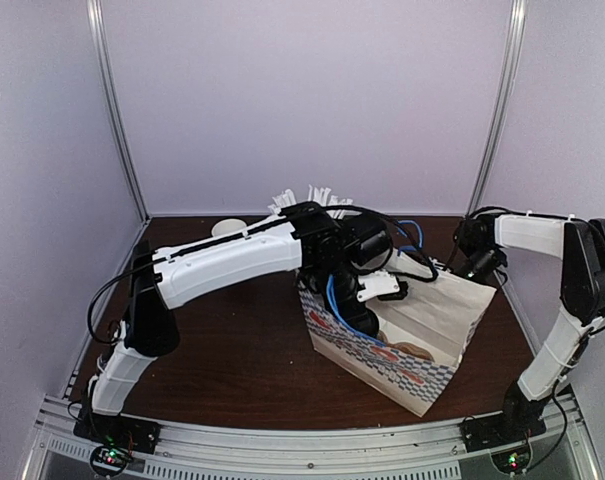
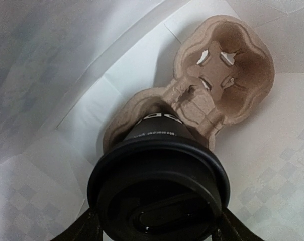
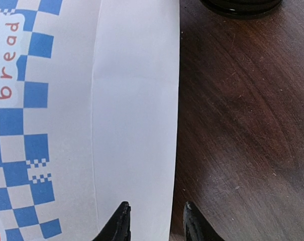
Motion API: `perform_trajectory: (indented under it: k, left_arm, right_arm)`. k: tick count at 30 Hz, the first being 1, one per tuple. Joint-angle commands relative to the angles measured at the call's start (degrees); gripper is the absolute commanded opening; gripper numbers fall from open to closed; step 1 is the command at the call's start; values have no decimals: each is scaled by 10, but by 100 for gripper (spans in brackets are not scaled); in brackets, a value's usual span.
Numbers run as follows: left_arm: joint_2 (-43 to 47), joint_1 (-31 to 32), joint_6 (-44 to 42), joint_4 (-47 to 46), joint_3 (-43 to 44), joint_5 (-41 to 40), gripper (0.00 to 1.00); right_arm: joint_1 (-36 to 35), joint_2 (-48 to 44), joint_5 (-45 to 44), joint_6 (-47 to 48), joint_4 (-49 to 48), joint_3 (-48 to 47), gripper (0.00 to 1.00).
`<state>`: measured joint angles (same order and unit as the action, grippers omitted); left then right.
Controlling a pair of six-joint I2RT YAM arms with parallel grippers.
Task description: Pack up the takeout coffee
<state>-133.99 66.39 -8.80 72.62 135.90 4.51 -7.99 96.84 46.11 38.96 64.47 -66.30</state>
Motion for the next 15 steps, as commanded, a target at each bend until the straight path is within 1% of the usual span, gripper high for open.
perform_trajectory:
  k: [1,7,9,11,13,15]
  left_arm:
    - [-14,21,11,118,-28,-24,30]
    - [-31,29,-12,126,-14,-37,30]
    - [-40,29,-21,126,-3,-65,30]
    - [-47,28,-32,126,8,-74,30]
    - [-57,25,-42,124,21,-77,30]
    - [-72,20,-49,122,35,-62,30]
  right_arm:
    - [0,-1,-18,-5,14,-21,36]
    - [38,4,-25,-4,35,-50,37]
    - [48,6,-26,-1,42,-57,37]
    - [52,4,-31,1,44,-58,37]
    - [52,2,-34,0,41,-54,36]
    - [52,0,-29,-1,39,-51,37]
